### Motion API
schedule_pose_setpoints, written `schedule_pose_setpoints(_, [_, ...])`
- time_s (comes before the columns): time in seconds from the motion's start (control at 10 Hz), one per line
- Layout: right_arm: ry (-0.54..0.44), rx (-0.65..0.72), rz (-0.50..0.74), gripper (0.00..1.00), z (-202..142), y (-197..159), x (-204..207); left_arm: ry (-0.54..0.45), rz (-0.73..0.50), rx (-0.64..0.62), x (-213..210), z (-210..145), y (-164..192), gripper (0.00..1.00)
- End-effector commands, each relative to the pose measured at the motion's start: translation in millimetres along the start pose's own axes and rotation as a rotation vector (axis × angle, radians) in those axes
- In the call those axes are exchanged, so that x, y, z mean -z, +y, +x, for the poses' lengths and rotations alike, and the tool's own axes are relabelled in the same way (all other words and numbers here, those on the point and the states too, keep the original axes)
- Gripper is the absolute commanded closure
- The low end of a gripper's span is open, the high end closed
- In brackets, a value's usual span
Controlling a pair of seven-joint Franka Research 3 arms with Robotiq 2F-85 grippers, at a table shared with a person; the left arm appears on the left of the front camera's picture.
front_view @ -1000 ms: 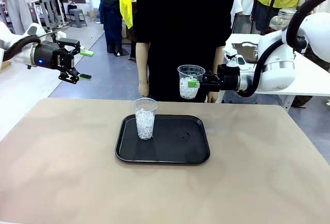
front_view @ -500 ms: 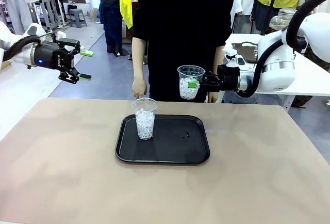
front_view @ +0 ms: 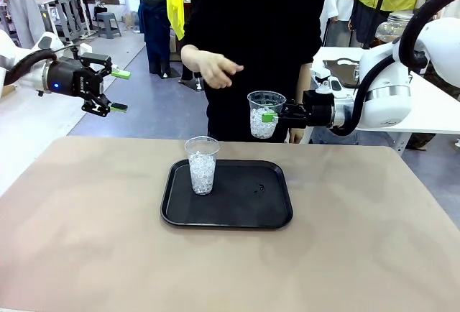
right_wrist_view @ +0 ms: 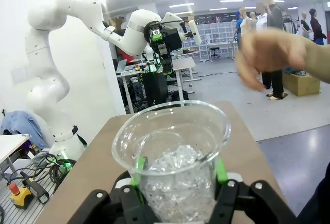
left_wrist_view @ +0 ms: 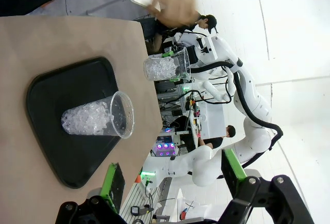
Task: Pour the drink into the iced cup.
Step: Open the gripper to release the iced cup you were holding.
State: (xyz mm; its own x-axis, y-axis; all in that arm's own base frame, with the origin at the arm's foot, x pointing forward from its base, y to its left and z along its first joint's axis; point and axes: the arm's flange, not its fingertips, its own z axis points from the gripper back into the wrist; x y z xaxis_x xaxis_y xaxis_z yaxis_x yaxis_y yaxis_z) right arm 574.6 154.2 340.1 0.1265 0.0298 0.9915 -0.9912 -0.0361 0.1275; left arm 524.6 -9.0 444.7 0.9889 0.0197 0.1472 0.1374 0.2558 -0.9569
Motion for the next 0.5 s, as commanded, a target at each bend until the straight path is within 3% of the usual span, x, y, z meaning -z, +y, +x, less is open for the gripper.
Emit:
schedule_pose_setpoints(0.0, [-0.005, -0.014, -0.001, 0.38, 3.0, 1.9, 2.1, -0.004, 0.002, 0.003, -0.4, 0.4, -1.2, 0.00])
schedule_pose_setpoints(0.4, [-0.005, -0.014, -0.001, 0.38, 3.0, 1.9, 2.1, -0.004, 0.002, 0.003, -0.4, 0.4, -1.2, 0.00])
